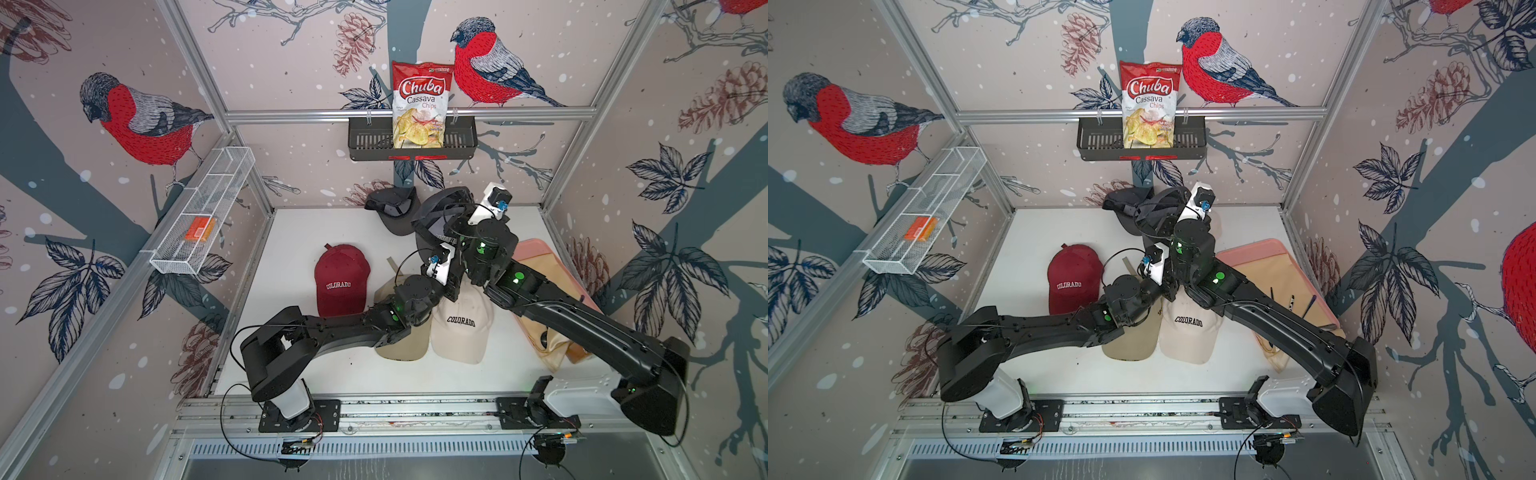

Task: Open the adjustable buckle of the baseball cap
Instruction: Place the baseball cap at the center of the board.

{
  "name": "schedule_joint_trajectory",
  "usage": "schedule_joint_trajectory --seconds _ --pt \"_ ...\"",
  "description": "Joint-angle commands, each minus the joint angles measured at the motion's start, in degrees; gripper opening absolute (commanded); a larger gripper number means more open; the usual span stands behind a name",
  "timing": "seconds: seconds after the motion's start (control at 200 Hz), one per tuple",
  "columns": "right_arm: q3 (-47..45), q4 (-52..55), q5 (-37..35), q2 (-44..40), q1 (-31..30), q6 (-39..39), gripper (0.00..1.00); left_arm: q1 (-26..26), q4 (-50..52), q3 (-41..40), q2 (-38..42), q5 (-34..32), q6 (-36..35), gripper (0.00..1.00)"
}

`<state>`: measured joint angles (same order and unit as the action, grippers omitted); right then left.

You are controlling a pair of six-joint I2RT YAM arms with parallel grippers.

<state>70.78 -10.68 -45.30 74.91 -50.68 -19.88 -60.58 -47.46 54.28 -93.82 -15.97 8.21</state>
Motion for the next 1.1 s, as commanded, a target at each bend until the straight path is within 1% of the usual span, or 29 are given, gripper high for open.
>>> schedule_joint_trajectory --seconds 0.0,0.145,0.23,0.29,0.33,0.385,0.43,0.49,0.59,0.65,0.72,0.76,0.856,0.881,0.956,1.016,1.096 --pt "-0.5 -2.6 -1.0 -0.7 -0.1 -1.0 0.00 -0.1 -2.1 0.5 -0.2 -2.1 0.5 0.24" --pt "-2.4 -5.2 0.4 -1.8 -0.1 0.8 0.00 -0.1 -0.8 -1.1 2.1 -1.3 -1.0 0.00" --pt "-3.1 -6.4 1.3 -2.3 -0.1 2.0 0.00 -0.1 0.9 -1.2 3.8 -0.9 -2.4 0.00" --pt "-3.8 -7.5 3.7 -2.8 0.0 4.1 0.00 0.1 2.6 -1.0 4.8 0.8 -3.5 0.00" --pt "-4.4 -8.4 5.7 -2.9 0.2 5.5 0.03 0.2 4.2 -0.6 5.5 1.8 -3.7 0.00" --pt "-5.2 -8.8 7.9 -2.9 0.6 6.5 0.07 0.6 6.1 -0.3 6.3 4.8 -3.7 0.00" --pt "-5.3 -8.5 9.5 -4.6 1.1 7.0 0.11 1.1 7.5 -0.2 7.0 6.4 -3.2 0.00" --pt "-5.5 -7.8 10.3 -5.3 1.9 7.3 0.17 2.6 9.0 -0.1 7.8 10.9 -2.0 0.00" --pt "-6.8 -7.3 12.7 -7.1 3.5 7.7 0.34 7.4 10.8 -0.3 9.0 19.7 2.3 0.00" --pt "-7.9 -7.5 16.0 -8.5 5.0 8.2 0.44 10.5 10.7 -0.7 9.4 25.3 3.7 0.00" --pt "-9.0 -7.5 21.6 -9.7 6.2 10.5 0.59 14.0 12.2 0.4 8.5 31.8 4.9 0.00" --pt "-9.2 -6.9 24.1 -10.2 6.4 12.0 0.64 16.2 13.6 1.8 7.2 35.4 5.8 0.00" --pt "-9.5 -5.2 27.6 -11.1 6.4 14.3 0.70 21.5 11.9 2.6 3.7 45.0 9.0 0.00" --pt "-9.8 -5.1 27.8 -11.4 6.3 14.6 0.71 22.8 11.5 4.6 2.5 47.5 10.0 0.00" --pt "-10.9 -5.1 28.5 -12.6 6.4 15.0 0.73 26.6 9.3 6.8 -1.5 54.6 13.7 0.00" --pt "-12.0 -5.1 28.3 -13.6 6.4 15.1 0.73 29.2 5.7 7.7 -4.8 59.0 17.1 0.00" --pt "-12.8 -4.4 27.5 -14.8 6.5 15.1 0.74 32.3 0.6 7.8 -8.8 62.2 21.8 0.00"
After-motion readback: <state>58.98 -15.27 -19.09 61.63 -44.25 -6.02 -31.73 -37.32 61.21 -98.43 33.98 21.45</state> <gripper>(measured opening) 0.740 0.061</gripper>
